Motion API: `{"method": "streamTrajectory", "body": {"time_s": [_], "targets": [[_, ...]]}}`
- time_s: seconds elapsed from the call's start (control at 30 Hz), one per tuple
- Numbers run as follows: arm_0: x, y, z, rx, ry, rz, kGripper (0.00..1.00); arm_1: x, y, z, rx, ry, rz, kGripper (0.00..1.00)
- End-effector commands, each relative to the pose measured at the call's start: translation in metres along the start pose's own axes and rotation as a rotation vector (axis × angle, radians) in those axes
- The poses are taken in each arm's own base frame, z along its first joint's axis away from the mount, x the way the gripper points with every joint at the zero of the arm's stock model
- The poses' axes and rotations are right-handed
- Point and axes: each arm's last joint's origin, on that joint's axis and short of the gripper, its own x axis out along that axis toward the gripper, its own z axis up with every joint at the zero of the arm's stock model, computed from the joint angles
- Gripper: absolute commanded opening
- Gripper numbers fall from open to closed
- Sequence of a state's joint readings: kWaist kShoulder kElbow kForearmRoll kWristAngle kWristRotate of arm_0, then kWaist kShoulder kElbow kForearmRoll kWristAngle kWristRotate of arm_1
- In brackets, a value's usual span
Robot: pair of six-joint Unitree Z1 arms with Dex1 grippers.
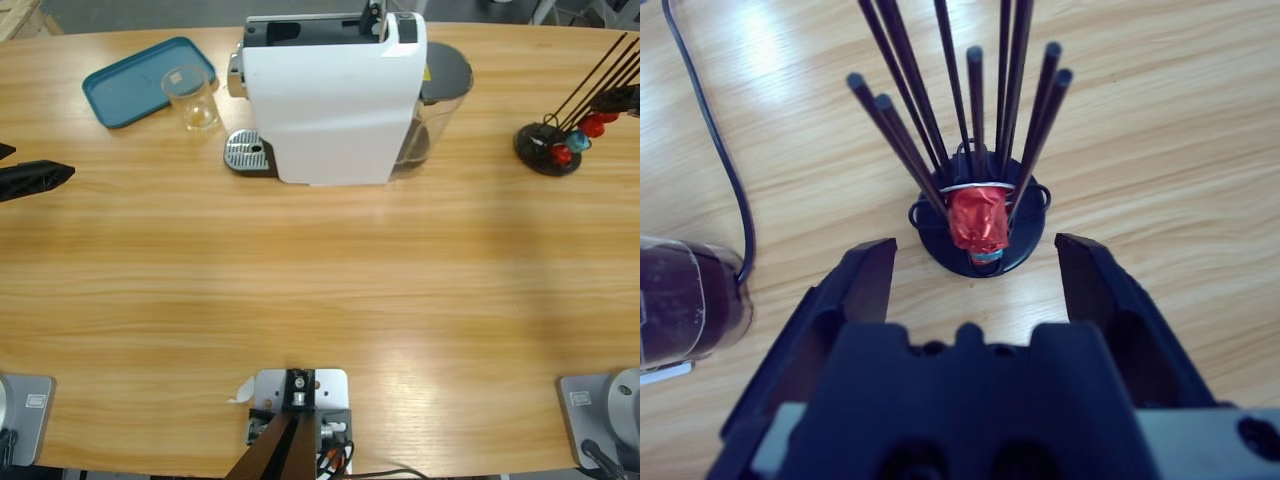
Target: Pour coffee
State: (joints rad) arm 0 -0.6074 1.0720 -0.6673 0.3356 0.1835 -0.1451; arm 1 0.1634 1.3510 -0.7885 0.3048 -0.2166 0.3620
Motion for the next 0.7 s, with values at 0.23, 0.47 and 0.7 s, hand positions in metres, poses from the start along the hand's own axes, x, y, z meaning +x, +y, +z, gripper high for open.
{"method": "streamTrajectory", "body": {"time_s": [0.23, 0.47, 0.7], "targets": [[0.0024, -0.0002, -0.0105, 0.009, 0.016, -0.011, 0.945, 0.0249, 0.0002, -0.0019, -0.035, 0.068, -0.049, 0.706], [0.0012, 0.0001, -0.0117, 0.008, 0.011, -0.013, 0.945, 0.0292, 0.0004, 0.0006, -0.034, 0.057, -0.054, 0.706], [0.0013, 0.0001, -0.0119, 0.008, 0.011, -0.013, 0.945, 0.0299, 0.0004, 0.0001, -0.036, 0.06, -0.055, 0.646]]}}
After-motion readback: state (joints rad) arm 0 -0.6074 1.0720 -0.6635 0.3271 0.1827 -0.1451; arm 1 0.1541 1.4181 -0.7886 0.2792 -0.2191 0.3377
